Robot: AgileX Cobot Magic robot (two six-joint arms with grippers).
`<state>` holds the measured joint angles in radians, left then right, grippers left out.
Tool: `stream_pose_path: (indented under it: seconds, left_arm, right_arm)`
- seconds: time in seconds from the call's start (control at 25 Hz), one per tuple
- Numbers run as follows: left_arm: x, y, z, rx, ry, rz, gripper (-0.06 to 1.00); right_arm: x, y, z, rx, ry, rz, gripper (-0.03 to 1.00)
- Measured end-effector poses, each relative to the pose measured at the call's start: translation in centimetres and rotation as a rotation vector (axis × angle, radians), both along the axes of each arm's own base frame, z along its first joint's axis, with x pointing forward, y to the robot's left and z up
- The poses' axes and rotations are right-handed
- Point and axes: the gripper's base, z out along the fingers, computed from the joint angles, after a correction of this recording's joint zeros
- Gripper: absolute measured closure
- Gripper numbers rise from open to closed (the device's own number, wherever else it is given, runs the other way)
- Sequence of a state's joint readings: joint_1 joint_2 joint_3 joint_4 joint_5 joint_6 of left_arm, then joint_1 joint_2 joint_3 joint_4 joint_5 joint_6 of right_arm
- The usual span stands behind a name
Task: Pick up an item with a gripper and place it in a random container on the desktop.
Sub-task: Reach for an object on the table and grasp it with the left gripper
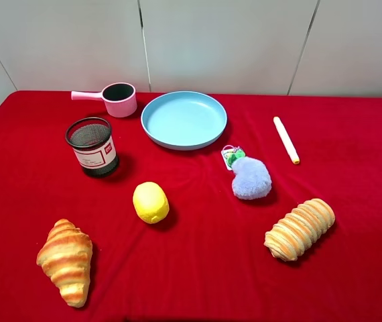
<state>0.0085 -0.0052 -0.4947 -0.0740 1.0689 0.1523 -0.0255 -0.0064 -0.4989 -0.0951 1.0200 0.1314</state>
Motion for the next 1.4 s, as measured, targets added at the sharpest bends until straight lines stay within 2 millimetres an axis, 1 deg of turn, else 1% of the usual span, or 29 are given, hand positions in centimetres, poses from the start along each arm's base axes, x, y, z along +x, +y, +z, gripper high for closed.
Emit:
stream_pose_path:
  seconds: [1.2, 1.4]
  left_arm:
    - [0.0, -0.01, 0.0, -0.001, 0.0, 0.0, -0.05]
    - [-0.17, -0.03, 0.54, -0.002, -0.014, -0.002, -0.05]
  right_arm:
    - [0.0, 0.0, 0.0, 0.0, 0.0, 0.0, 0.28]
    - [0.0, 0.0, 0.0, 0.0, 0.0, 0.0, 0.28]
